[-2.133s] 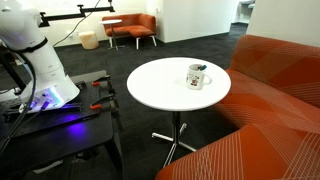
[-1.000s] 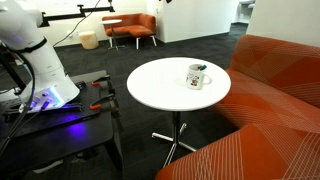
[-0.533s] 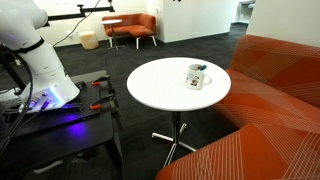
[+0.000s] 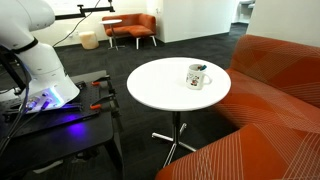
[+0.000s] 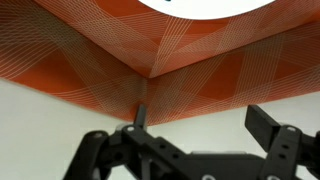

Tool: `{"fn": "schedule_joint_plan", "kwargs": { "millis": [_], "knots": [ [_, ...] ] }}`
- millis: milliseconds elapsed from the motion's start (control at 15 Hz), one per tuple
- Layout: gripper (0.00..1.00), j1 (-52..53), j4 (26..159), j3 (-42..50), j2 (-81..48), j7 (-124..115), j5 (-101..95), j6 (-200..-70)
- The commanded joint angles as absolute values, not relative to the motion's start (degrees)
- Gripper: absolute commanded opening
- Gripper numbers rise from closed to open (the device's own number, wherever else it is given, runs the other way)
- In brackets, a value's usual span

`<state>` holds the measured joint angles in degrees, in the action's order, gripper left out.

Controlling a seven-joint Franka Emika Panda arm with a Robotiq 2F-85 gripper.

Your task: Put the marker on the table

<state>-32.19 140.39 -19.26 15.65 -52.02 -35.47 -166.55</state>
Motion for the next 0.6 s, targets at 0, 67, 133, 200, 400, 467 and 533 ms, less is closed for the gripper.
{"fn": "schedule_joint_plan", "kwargs": {
  "millis": [0,67,133,200,400,467,533],
  "knots": [
    [1.00,-41.08,135.91,-26.71,13.72,-67.82,-45.32,-167.05],
    [1.00,-43.21,134.65,-28.67,13.39,-72.45,-48.01,-166.53],
    [1.00,-44.74,133.65,-30.21,12.93,-77.00,-51.03,-166.28],
    [1.00,-46.41,132.47,-31.86,12.35,-81.64,-53.60,-166.00],
    [1.00,-49.87,129.25,-35.71,9.86,-93.37,-60.29,-164.60],
    [1.00,-47.52,132.53,-33.11,12.47,-87.66,-56.72,-166.12],
    [1.00,-47.86,132.18,-33.54,11.98,-88.70,-57.32,-166.07]
  ]
}}
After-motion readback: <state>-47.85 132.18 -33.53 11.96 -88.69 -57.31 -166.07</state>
